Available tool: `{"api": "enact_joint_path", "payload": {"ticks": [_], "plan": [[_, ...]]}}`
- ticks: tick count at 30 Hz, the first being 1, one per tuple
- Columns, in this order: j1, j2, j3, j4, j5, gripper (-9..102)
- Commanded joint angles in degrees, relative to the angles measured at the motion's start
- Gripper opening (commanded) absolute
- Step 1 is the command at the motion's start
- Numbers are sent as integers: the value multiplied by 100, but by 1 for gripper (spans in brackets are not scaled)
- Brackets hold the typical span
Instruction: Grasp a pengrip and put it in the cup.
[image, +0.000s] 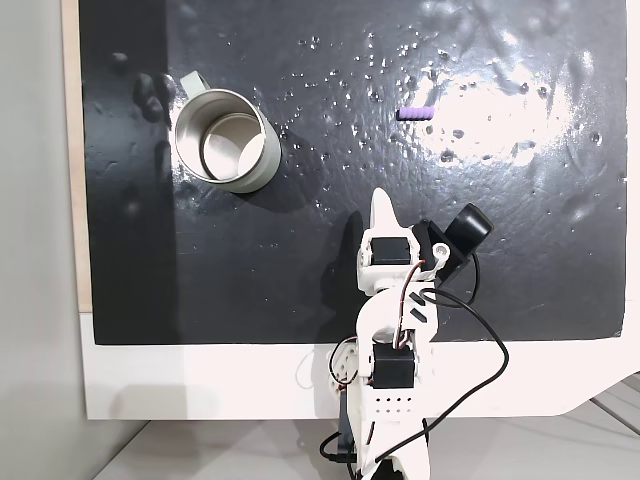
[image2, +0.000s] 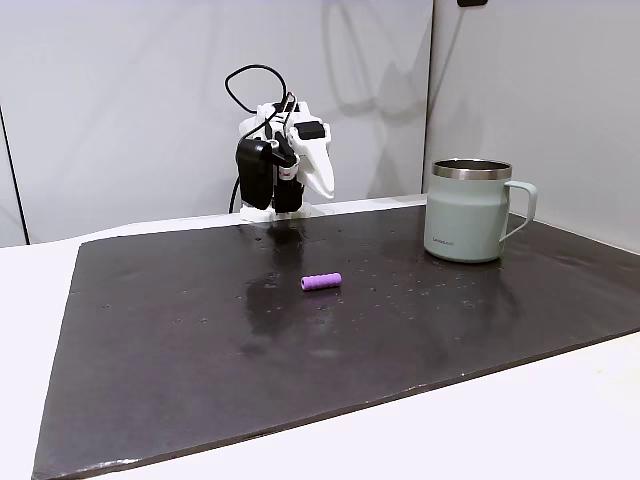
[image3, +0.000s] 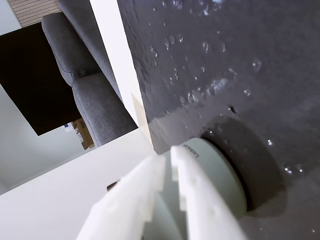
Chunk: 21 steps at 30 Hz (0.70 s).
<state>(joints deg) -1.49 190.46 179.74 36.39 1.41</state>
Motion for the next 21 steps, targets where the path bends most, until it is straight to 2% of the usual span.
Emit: {"api": "enact_joint_path", "payload": {"ticks": [1,13,18,21], "plan": [[-193,79,299,-9,-193,0],[-202,79,220,-18,-193,0],[-264,0,-642,264,-290,0],[-281,-712,-1389,325,-378,0]]}}
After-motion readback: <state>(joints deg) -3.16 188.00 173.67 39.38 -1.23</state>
